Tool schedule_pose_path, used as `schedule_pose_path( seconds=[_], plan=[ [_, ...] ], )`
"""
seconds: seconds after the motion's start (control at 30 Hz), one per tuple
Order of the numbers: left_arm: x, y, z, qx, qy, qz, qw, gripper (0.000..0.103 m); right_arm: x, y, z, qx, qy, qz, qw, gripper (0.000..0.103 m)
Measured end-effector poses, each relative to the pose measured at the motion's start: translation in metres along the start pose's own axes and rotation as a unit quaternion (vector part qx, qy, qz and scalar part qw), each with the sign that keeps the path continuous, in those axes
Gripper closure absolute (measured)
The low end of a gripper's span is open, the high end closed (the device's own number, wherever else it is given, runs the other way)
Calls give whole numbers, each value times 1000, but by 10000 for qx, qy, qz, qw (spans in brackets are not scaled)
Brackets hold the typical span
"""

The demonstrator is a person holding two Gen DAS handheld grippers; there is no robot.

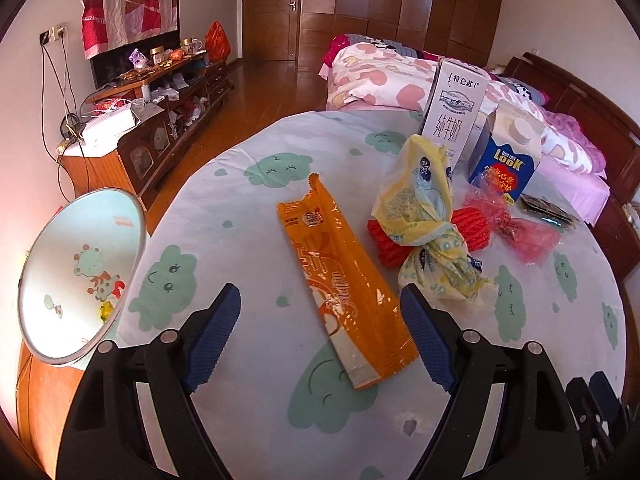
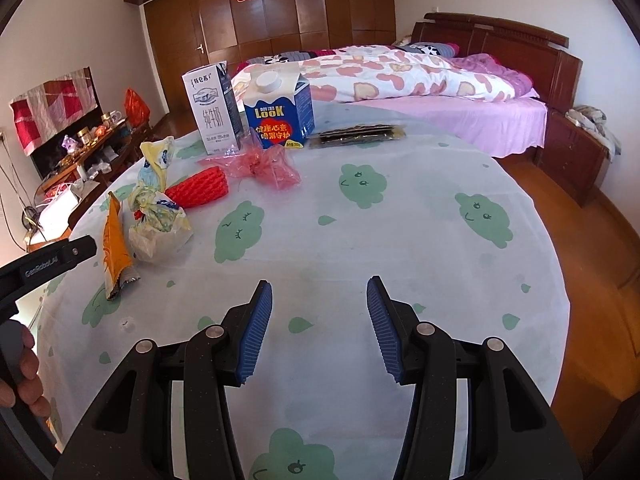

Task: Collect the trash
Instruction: 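Grasp the orange snack wrapper with the left gripper while the right grasps the yellow-blue bag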

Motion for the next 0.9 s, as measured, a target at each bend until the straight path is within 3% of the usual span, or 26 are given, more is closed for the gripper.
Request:
schedule_pose_path(
  seconds=[0.07, 0.13, 0.23, 0.3, 0.47, 0.63, 0.77, 0.9],
  plan=[
    [8, 6, -1, -38, -64, 4, 10000, 23, 1, -1, 0, 16, 2, -18, 10000, 54],
    [17, 8, 0, 3, -178, -53, 9998, 30, 1, -2, 0, 17, -7, -38, 10000, 54],
    [29, 0, 6, -163, -462, 72, 9988, 44, 1, -3, 0, 21, -34, -60, 10000, 54],
    [28, -6, 5, -234, -442, 146, 9986, 57, 1, -3, 0, 34, -50, -67, 10000, 54],
    [26, -20, 7, -248, -499, 451, 9974, 73, 3, -11, -4, -44, -67, -100, 9999, 54],
    [3, -33, 11, 147, -270, 342, 9989, 74, 5, -27, -19, -161, 42, -358, 9992, 54],
    [-19, -50, 14, 315, -194, 308, 9988, 74, 21, -57, -41, -334, 84, -927, 9951, 54],
    [-36, -72, 11, 323, -132, 176, 9992, 74, 44, -86, -51, -457, -200, -1417, 9887, 53]
  ],
)
Point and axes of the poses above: each gripper's, at about its wrist camera, not at the fingertips, and x roughly the way its jaws point, y to its right, z to its underside, the point moved 3 cm from there along x, roughly the way its jaws point, and after that the axes turned 6 degrees about y, right-handed, at the moved point
